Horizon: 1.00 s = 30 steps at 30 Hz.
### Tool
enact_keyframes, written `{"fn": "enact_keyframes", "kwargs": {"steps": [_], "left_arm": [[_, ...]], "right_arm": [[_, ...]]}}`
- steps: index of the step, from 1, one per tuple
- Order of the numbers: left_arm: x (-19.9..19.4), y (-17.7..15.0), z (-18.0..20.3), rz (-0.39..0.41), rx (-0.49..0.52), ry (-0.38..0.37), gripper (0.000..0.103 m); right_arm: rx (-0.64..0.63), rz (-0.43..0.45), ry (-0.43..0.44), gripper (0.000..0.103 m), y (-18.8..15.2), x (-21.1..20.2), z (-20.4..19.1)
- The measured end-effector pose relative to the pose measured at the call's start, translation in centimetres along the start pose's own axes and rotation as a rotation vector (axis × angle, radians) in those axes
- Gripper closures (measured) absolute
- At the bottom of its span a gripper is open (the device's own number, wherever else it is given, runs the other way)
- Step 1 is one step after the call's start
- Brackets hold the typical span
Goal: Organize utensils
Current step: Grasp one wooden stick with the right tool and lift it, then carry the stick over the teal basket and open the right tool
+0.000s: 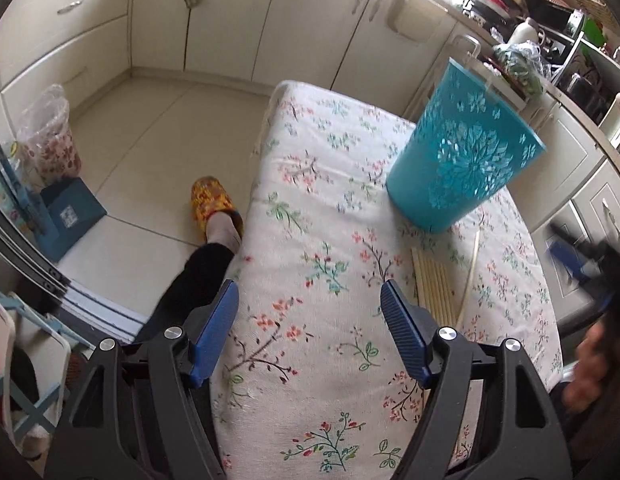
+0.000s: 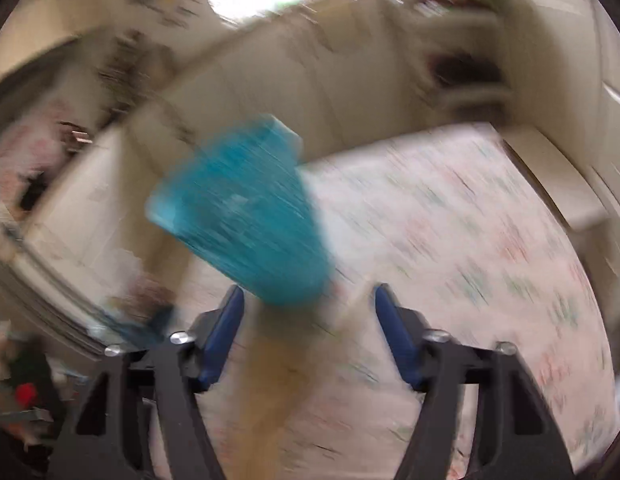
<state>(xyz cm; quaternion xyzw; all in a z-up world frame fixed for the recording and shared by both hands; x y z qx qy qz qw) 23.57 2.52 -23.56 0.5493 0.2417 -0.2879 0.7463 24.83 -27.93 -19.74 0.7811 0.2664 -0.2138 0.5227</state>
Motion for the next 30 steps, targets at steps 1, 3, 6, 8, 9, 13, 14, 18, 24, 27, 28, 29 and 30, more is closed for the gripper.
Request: {"fn": "enact_keyframes", "kwargs": {"steps": [1, 3, 6, 8, 9, 13, 14, 18, 24, 27, 28, 29, 30], "left_arm": [[0.2, -0.3, 0.2, -0.008, 0.005, -0.002, 0.033], [0.7, -0.7, 0.4, -0.023, 0.013, -0.004, 0.033], [1.1, -0.9, 0.5, -0.035, 0.008, -0.006, 0.033], [1.2, -1.0, 0.5, -0.04, 0.005, -0.006, 0.033], [1.3, -1.1, 0.5, -0.041, 0.005, -0.006, 0.033], [1.2, -1.1, 0.2, -0.039, -0.002, -0.007, 0.033], [1.2, -1.1, 0.0, -0.04, -0.006, -0.007, 0.033], [1.2, -1.1, -0.5, -0.043, -0.026, -0.011, 0.033], [1.0, -0.9, -0.7, -0.038, -0.04, -0.012, 0.033], [0.7, -0.9, -0.1, -0.034, -0.026, -0.017, 0.033], [0.6, -1.0, 0.0, -0.032, -0.022, -0.018, 0.033], [0.4, -1.0, 0.1, -0.026, -0.016, -0.021, 0.032], [0.3, -0.9, 0.2, -0.023, -0.014, -0.021, 0.032]], "right_arm": [[0.016, -0.027, -0.033, 0.038, -0.7, 0.9, 0.9], [0.024, -0.065, -0.072, 0.043, -1.7, 2.6, 1.6], [-0.037, -0.077, -0.121, 0.046, -1.6, 4.6, 0.3], [-0.161, -0.12, -0.2, 0.052, -2.4, 6.8, -1.0], [-0.231, -0.102, -0.233, 0.06, -2.6, 7.0, -1.5], [-0.357, -0.14, -0.165, 0.098, -3.2, 6.7, -3.0], [-0.325, -0.155, -0.139, 0.098, -3.2, 6.4, -2.6], [-0.036, -0.151, 0.063, 0.098, -2.0, 2.9, 0.3], [0.212, 0.099, 0.445, 0.098, 5.0, -5.9, -2.1], [0.189, 0.319, 0.48, 0.097, 10.4, -8.4, -5.2], [0.168, 0.385, 0.473, 0.097, 11.8, -8.6, -6.3], [0.152, 0.446, 0.456, 0.097, 13.0, -8.5, -7.2], [0.136, 0.518, 0.417, 0.097, 14.2, -8.1, -8.1]]}}
Point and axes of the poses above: each gripper's, at about its wrist camera, not at the fingertips, and x roughly the way its jaws point, z to its right, y to its top, the point moved 4 cm from there along x, roughly the way its jaws point, and after that the axes turned 11 degrees about z, right-handed, at the moved point
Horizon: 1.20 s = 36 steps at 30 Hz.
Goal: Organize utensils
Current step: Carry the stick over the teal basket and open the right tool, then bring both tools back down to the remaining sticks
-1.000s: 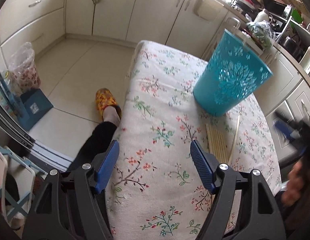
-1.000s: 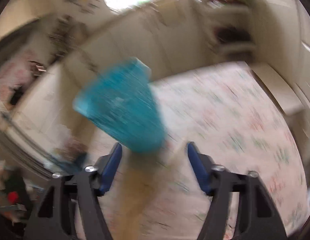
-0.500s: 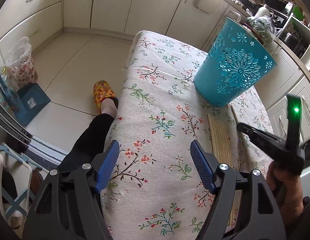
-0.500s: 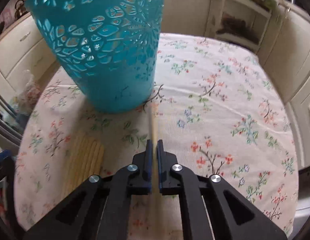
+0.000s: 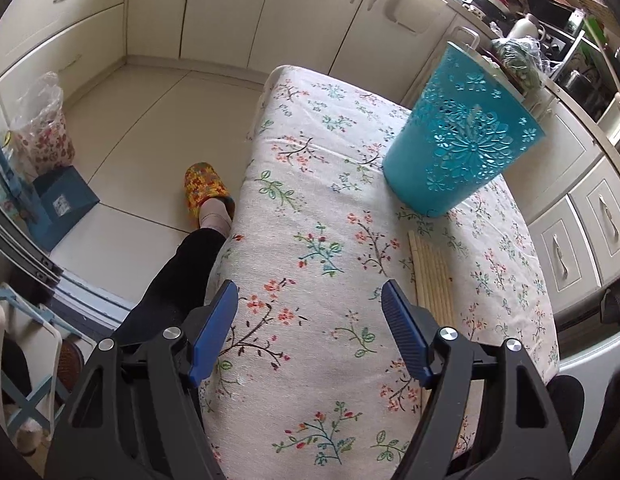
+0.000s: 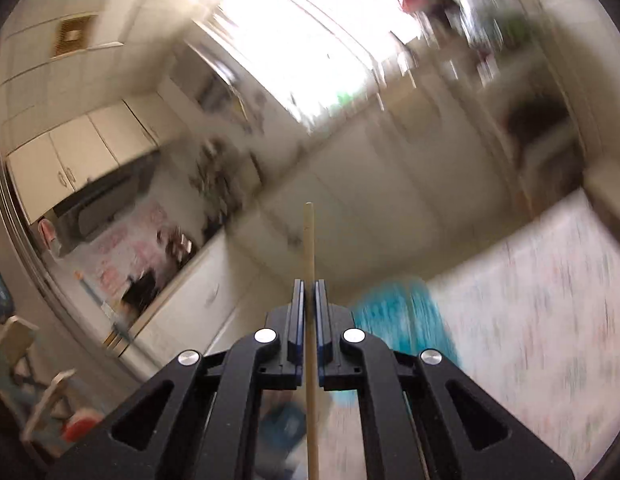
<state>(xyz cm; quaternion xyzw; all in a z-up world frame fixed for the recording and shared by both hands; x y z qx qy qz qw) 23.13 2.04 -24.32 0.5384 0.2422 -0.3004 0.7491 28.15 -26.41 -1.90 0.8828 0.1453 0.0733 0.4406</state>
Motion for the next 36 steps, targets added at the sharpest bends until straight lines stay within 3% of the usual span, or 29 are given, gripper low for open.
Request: {"fn": "enact_keyframes", "kwargs": {"steps": [3, 5, 9, 10, 13, 17, 19, 20, 23, 25, 29, 36], "left_arm": [[-0.6, 0.2, 0.2, 0.017, 0.006, 0.002, 0.031], [-0.9, 0.3, 0.0, 0.025, 0.005, 0.005, 0.03], [-1.6, 0.6, -0.4, 0.043, 0.006, 0.011, 0.029], [-1.7, 0.7, -0.5, 0.045, 0.002, 0.011, 0.029], [-1.8, 0.7, -0.7, 0.046, -0.007, 0.013, 0.029], [-2.3, 0.7, -0.5, 0.053, -0.005, 0.012, 0.029], [-2.5, 0.6, -0.4, 0.052, -0.005, 0.014, 0.029], [-2.5, 0.5, -0.3, 0.049, -0.006, 0.012, 0.029], [-2.5, 0.0, 0.5, 0.032, 0.01, 0.005, 0.029], [-2.7, -0.4, 1.1, 0.026, 0.028, 0.0, 0.029], [-3.4, -0.7, 1.9, 0.028, 0.054, 0.0, 0.028], [-3.3, -1.2, 2.6, 0.016, 0.07, 0.0, 0.027]], "right_arm": [[-0.133, 0.134, -0.091, 0.097, -0.3, 2.9, -0.4], [-0.221, 0.159, -0.162, 0.097, -2.4, 4.6, 0.3], [-0.236, 0.02, -0.215, 0.096, -6.3, 6.4, 3.2], [-0.232, -0.005, -0.218, 0.092, -7.1, 6.4, 3.1], [-0.226, -0.026, -0.204, 0.077, -7.7, 3.6, 2.5], [-0.241, -0.062, -0.189, 0.069, -8.2, -1.0, 1.5], [-0.275, -0.174, -0.214, 0.069, -10.5, -2.7, 1.9], [-0.296, -0.271, -0.234, 0.069, -13.0, -3.6, 2.6], [-0.299, -0.502, -0.27, 0.081, -19.3, -4.5, 4.8], [-0.282, -0.579, -0.286, 0.086, -21.6, -4.6, 5.7], [-0.337, -0.63, -0.322, 0.087, -23.5, -4.1, 6.3], [-0.319, -0.622, -0.319, 0.088, -23.4, -4.6, 6.7]]}}
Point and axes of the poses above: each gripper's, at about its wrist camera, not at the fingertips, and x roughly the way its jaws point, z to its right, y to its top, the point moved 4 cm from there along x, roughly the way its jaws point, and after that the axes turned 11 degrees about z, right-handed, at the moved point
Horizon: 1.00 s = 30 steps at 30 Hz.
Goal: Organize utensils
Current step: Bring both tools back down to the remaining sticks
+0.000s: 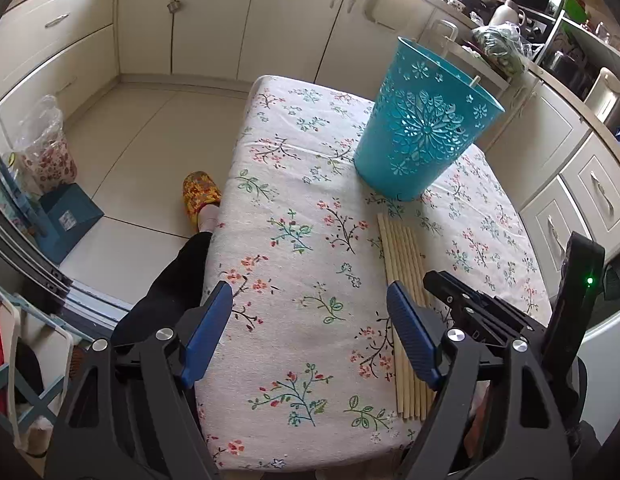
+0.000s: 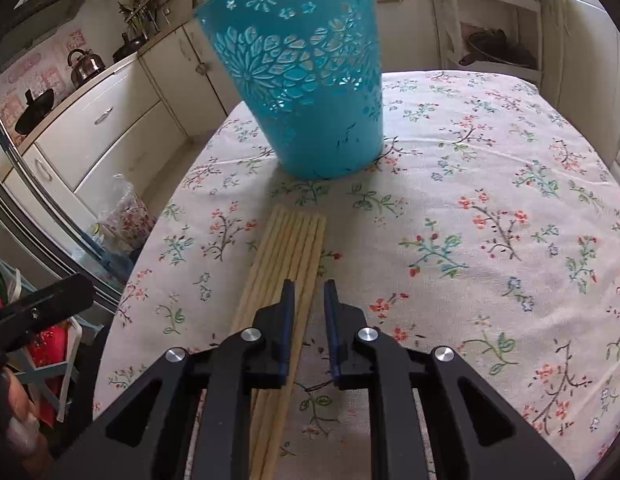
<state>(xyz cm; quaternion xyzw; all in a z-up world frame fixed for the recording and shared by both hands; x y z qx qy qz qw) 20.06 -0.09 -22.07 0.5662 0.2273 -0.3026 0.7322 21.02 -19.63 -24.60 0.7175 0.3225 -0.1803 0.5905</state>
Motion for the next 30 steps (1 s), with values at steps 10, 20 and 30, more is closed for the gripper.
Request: {"fn": "enact_keyframes", "kwargs": {"steps": [10, 20, 30], "left_arm": [[2.6, -0.1, 1.9, -0.042, 0.064, 0.014, 0.027], [9.2, 0.5, 4.9, -0.106, 0.171, 0.081, 0.027], [10.8, 0.6, 6.0, -0.112, 0.251, 0.13, 0.027]], "right_arm": [[-0.097, -0.027, -0.043, 0.097, 0.2, 0.2, 0.7], [-0.014, -0.012, 0.002, 0.097, -0.1, -0.7, 3.4], [0.021, -0.012, 0.035, 0.097, -0.1, -0.6, 3.7]]}}
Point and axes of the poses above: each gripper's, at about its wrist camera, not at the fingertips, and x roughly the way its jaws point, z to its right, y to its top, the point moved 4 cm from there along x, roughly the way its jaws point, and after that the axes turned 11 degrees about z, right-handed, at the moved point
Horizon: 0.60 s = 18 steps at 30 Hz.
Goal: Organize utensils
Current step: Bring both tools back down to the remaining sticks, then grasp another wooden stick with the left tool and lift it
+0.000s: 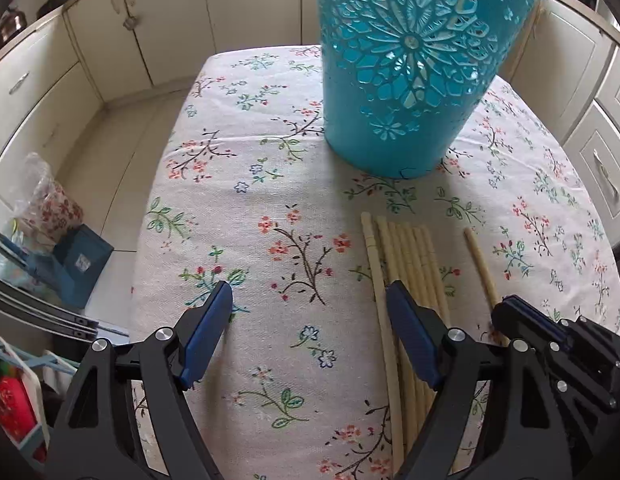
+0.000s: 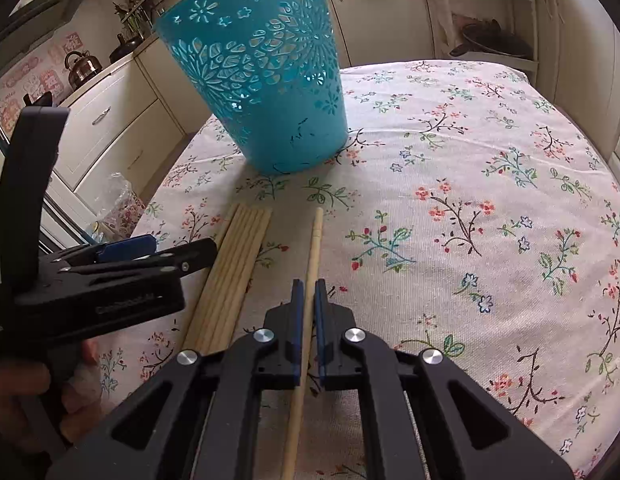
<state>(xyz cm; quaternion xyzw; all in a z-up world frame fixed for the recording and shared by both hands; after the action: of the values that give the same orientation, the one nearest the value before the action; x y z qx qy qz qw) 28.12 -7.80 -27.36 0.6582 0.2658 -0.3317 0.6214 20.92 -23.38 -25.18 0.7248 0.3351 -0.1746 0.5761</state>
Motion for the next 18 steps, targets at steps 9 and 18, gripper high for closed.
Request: {"fn": "enact_keyframes", "kwargs": {"steps": [9, 18], "left_arm": [[-0.1, 0.1, 0.5, 0.018, 0.043, 0.002, 0.041], [-0.3, 0.3, 1.7, 0.024, 0.105, -0.097, 0.092]], "right_arm": [[0.003, 0.005, 0.001, 0.097, 0.0, 0.0, 0.1], [-0.006, 0.022, -0.006, 0.097, 0.1, 0.2, -0.1]]}}
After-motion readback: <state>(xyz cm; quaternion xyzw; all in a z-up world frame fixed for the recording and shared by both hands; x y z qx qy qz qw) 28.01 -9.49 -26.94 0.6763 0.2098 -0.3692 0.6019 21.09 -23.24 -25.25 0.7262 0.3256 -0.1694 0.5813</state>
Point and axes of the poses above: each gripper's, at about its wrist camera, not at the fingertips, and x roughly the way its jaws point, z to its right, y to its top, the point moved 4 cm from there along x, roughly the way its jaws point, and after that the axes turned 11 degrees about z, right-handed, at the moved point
